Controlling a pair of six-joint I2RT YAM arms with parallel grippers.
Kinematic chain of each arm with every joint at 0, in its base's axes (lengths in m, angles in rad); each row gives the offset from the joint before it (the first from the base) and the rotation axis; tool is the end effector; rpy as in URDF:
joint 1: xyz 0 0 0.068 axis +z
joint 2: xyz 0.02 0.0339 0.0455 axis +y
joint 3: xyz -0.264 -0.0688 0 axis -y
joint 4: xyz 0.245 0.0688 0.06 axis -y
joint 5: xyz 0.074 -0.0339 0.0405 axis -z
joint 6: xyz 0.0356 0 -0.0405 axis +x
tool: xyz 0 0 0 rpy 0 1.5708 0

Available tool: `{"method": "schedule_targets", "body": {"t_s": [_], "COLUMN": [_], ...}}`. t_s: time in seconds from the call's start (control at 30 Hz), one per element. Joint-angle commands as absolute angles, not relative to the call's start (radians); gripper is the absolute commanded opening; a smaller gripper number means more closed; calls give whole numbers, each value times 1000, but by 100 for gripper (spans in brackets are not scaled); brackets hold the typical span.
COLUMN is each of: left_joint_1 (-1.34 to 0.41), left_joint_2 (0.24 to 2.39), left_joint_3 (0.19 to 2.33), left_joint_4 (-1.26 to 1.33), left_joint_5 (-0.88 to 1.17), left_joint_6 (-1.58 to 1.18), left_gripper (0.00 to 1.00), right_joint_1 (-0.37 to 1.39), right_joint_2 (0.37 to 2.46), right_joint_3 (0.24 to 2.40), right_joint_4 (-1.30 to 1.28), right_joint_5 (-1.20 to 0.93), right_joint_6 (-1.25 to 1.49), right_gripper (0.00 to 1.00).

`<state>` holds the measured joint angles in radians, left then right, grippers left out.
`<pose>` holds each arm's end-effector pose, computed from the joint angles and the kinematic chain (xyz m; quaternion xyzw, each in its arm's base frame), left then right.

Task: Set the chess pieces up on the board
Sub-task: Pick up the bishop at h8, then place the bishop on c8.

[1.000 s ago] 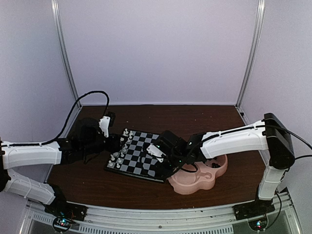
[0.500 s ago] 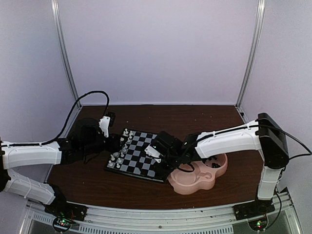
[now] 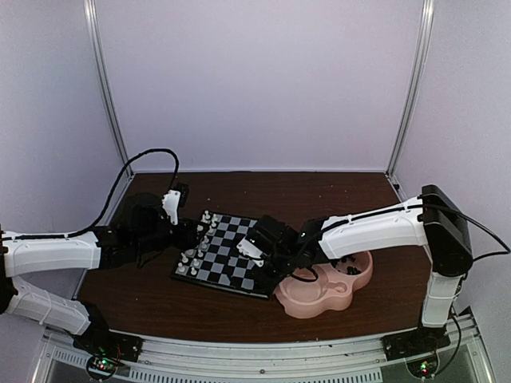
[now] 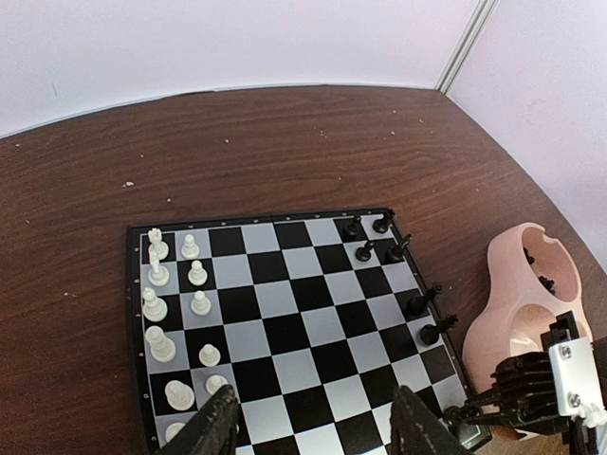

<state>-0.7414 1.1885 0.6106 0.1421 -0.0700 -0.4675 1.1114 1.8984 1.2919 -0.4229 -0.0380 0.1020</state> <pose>0.1925 -0.1729 0.2286 0.0964 0.8374 -0.2810 0.4588 0.1748 0.3564 0.1792 -0.4703 0.8408 0.1675 0.2092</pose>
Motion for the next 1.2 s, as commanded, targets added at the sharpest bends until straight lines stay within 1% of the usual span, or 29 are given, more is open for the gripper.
{"method": "schedule_targets", "body": {"t_s": [0.0, 0.23, 0.37, 0.6, 0.7, 0.83, 1.03, 1.17], "left_joint_1": [-741, -741, -741, -741, -741, -741, -741, -741], "left_joint_2": [1165, 1160, 1156, 1155, 1155, 1155, 1148, 1149], "left_joint_3": [609, 606, 606, 602, 600, 600, 595, 595], "left_joint_4": [189, 188, 186, 189, 192, 192, 194, 195], "left_joint_5": [-65, -68, -74, -84, -86, -81, -80, -83], "left_joint_6": [-456, -456, -453, -449, -449, -451, -451, -451], "left_gripper": [55, 55, 55, 55, 55, 55, 55, 55], "right_joint_1": [1117, 1117, 1117, 1106, 1079, 1032, 971, 952], "right_joint_2": [1895, 1820, 1786, 1721, 1727, 1746, 1761, 1752], "right_joint_3": [1313, 1269, 1268, 1349, 1412, 1444, 1402, 1360], "right_joint_4": [-427, -372, -351, -387, -415, -390, -293, -278], "right_joint_5": [-6, -5, -5, 96, 154, 180, 218, 234], "right_joint_6": [100, 112, 138, 161, 172, 199, 235, 239], "right_gripper": [9, 7, 5, 3, 3, 2, 1, 1]}}
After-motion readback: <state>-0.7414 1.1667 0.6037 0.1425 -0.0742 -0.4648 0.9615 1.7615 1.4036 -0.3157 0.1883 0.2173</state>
